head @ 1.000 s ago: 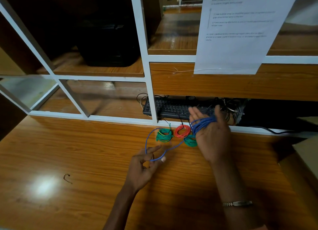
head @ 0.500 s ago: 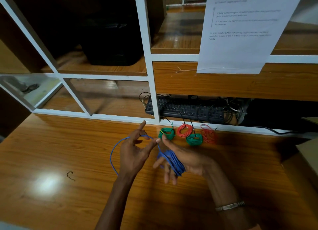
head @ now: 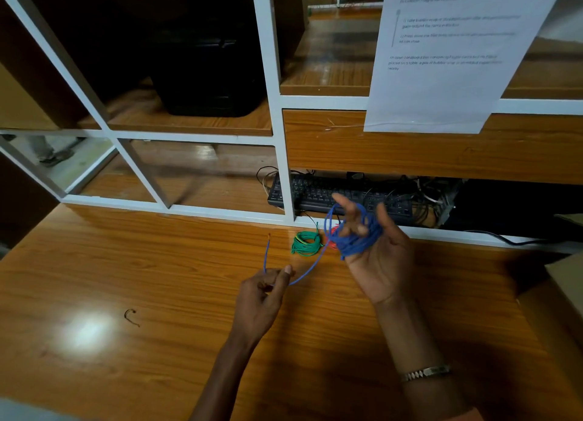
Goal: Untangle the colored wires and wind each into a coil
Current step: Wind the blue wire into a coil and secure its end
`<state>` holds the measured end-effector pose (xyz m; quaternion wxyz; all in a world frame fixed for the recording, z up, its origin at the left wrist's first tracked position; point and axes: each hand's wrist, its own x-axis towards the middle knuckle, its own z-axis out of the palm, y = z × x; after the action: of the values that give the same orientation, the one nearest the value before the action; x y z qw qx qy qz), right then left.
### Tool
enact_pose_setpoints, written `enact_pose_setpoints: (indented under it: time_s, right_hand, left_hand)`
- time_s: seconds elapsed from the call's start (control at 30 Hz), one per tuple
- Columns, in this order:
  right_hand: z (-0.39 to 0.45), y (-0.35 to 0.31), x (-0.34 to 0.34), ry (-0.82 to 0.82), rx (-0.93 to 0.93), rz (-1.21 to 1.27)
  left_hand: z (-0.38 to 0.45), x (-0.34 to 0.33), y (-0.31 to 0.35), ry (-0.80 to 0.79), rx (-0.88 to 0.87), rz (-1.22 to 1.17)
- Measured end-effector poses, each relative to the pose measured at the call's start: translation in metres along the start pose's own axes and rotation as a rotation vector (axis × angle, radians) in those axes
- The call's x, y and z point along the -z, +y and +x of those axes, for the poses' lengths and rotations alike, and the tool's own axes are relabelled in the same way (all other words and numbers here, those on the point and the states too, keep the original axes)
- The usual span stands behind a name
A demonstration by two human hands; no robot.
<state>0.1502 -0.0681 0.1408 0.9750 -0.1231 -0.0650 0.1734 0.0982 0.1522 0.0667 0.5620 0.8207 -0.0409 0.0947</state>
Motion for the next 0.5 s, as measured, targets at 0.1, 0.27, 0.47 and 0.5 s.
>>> enact_pose_setpoints:
  time_s: [0.1, 0.27, 0.47, 0.5]
  right_hand:
    - [0.004, -0.002, 0.001, 0.173, 0.047, -0.089]
    - [-0.002, 0.021, 0.013, 0.373, -0.222, -0.955]
    - [-0.008, 0.040, 0.017, 0.179, -0.651, -1.103]
    - [-0.009, 0.040, 0.012, 0.125, -0.692, -1.101]
  left_hand:
    - [-0.004, -0.006, 0.005, -0.093, -0.005, -0.048]
    - [0.003, 0.000, 0.035, -0.161, -0.025, -0.056]
    - [0.018, 0.006, 0.047, -0.201, -0.095, -0.003]
    - [0.017, 0.009, 0.046, -0.191, -0.080, -0.009]
